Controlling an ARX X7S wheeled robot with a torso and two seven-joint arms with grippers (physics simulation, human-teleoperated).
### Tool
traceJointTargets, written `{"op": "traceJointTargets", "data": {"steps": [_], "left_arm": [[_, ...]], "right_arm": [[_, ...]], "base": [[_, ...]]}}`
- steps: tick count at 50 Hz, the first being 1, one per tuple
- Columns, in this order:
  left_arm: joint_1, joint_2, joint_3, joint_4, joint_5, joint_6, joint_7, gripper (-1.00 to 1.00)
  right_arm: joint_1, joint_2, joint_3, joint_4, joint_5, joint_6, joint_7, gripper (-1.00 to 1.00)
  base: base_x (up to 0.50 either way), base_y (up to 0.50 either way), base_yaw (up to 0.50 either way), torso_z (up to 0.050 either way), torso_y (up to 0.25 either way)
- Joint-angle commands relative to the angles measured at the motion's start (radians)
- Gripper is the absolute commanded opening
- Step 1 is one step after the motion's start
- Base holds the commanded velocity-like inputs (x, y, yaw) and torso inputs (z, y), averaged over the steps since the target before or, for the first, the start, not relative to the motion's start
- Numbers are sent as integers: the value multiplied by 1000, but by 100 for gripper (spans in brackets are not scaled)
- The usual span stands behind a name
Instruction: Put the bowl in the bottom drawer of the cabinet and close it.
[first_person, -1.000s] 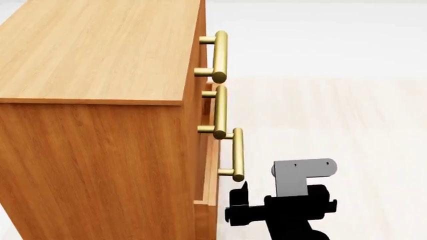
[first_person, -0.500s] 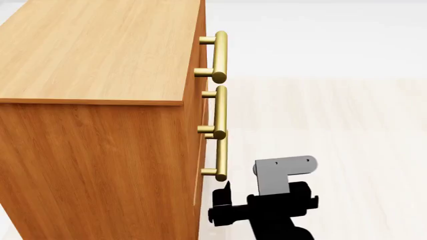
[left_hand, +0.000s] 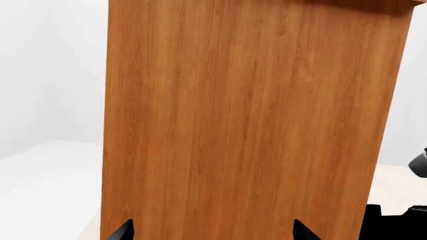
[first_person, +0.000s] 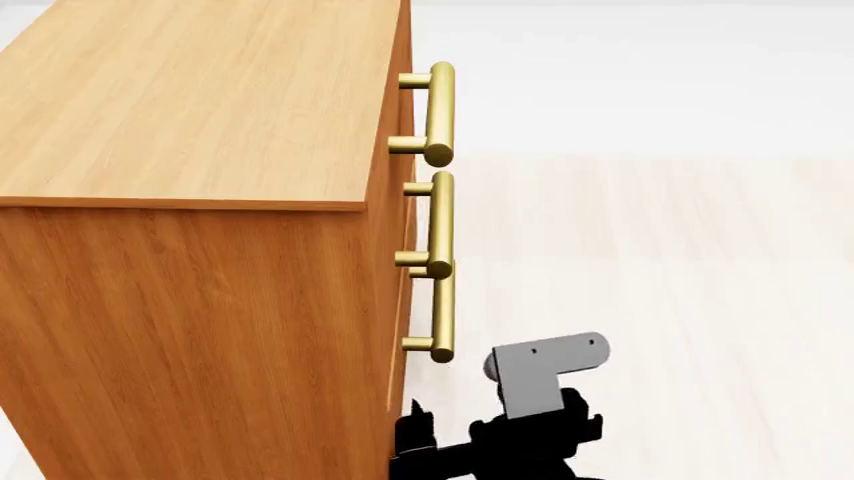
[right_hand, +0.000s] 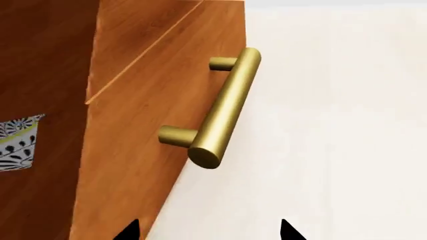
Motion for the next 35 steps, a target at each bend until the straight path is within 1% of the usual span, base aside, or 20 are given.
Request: {"op": "traceJointTargets", "data": {"steps": [1,3,5,6,8,10,11,12,14,15,19,21,22,23,25,26,28,29,30,35], "left_arm": [[1,-6,0,18,-1,-14,-8,100],[0,-7,1,23,0,-20,-11,100],[-1,5,4,-13,6,8,0,100],[-1,-3,2,12,3,-13,-9,100],[-1,6,5,-14,8,8,-1,100],[-2,8,5,-20,9,11,0,100],[-2,-1,3,3,3,-6,-7,100],[-3,0,3,2,3,-8,-7,100],[-4,6,5,-16,6,6,-2,100],[-3,-2,3,4,2,-9,-8,100],[-4,8,6,-25,6,15,1,100],[-5,7,5,-24,4,14,1,100],[-5,7,5,-25,4,16,1,100],[-3,-2,3,0,-1,-2,-6,100],[-4,2,3,-10,1,5,-5,100],[1,-7,0,16,-3,-11,-13,100],[0,-8,1,20,-3,-15,-16,100],[-3,2,2,-8,1,5,-8,100],[0,-4,-3,10,-24,-6,-14,100],[4,-8,-1,9,-33,-1,-7,100]], "right_arm": [[-20,36,40,-115,185,177,-156,100],[-20,48,39,-128,192,186,-168,100],[-4,47,60,-101,216,203,-176,100],[2,52,71,-104,239,233,-187,100],[5,54,67,-96,232,226,-182,100],[27,65,85,-83,288,311,-221,100],[23,73,94,-111,301,324,-220,100],[32,92,87,-132,326,384,-242,100],[23,108,83,-179,338,406,-247,100],[28,111,86,-179,343,422,-242,100],[36,117,109,-170,342,397,-231,100],[-5,124,84,-226,259,283,-172,100],[-12,124,86,-236,239,273,-135,100],[-3,113,106,-199,170,227,-12,100],[-4,120,110,-195,108,187,78,100],[-37,136,128,-278,111,209,109,100],[-61,155,103,-320,62,198,154,100],[-71,165,96,-334,46,198,168,100],[-89,180,95,-368,34,209,187,100],[-116,205,125,-390,52,229,187,100]], "base": [[0,0,0,0,0],[0,0,0,0,0],[0,0,0,0,0],[0,0,0,0,0],[0,0,0,0,0],[0,0,0,0,0],[0,0,0,0,0],[0,0,0,0,0],[0,0,0,0,0],[0,0,0,0,0],[0,0,0,0,0],[0,0,0,0,0],[0,0,0,0,0],[0,0,0,0,0],[0,0,0,0,0],[0,0,0,0,0],[0,0,0,0,0],[0,0,0,0,0],[0,0,0,0,0],[0,0,0,0,0]]}}
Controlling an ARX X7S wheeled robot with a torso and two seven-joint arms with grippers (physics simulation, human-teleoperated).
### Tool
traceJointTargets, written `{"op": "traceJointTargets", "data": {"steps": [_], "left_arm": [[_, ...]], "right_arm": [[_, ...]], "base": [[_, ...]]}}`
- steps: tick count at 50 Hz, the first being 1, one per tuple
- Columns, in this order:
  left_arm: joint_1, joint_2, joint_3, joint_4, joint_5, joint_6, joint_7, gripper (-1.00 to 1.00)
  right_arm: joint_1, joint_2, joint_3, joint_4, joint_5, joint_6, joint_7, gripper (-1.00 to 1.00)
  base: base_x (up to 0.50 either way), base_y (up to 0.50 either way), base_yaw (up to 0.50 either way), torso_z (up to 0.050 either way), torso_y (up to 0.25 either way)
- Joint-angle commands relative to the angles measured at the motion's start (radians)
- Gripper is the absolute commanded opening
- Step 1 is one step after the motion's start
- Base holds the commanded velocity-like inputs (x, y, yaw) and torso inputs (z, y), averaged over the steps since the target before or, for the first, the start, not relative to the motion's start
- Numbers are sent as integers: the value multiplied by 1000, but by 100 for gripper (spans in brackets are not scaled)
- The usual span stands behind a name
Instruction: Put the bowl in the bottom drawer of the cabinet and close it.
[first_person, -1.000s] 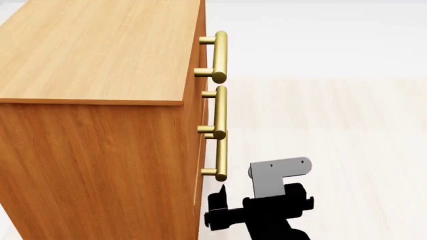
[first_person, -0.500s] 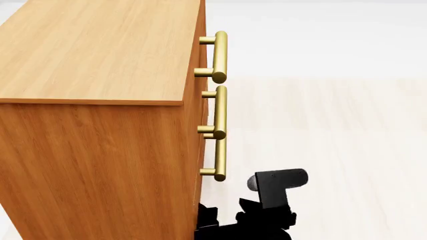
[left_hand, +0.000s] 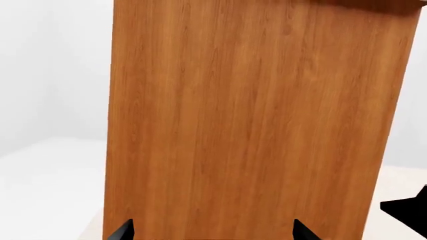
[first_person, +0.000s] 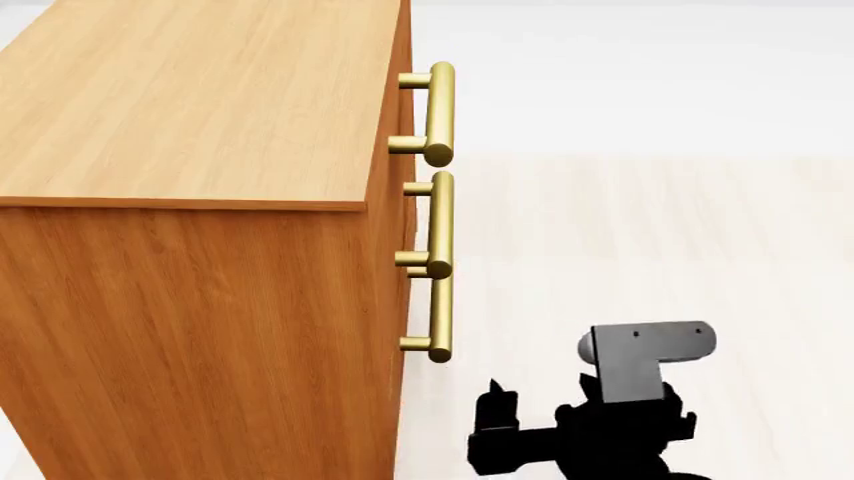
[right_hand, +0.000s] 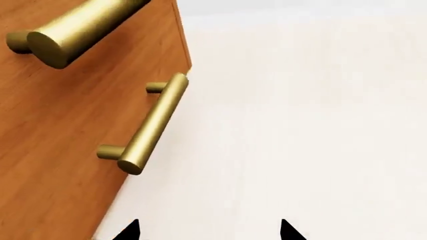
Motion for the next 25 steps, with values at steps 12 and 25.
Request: {"op": "traceJointTargets", "data": {"steps": [12,25], "left_arm": [[12,-62,-34,129,-69,-63,-42,100],[-14,-147,-60,308,-103,-190,-98,100]], "right_arm": [[-123,109,80,-256,-72,-11,186,100],[-200,186,168,-599,-40,109,250,100]], "base": [[0,0,0,0,0],[0,0,0,0,0]]}}
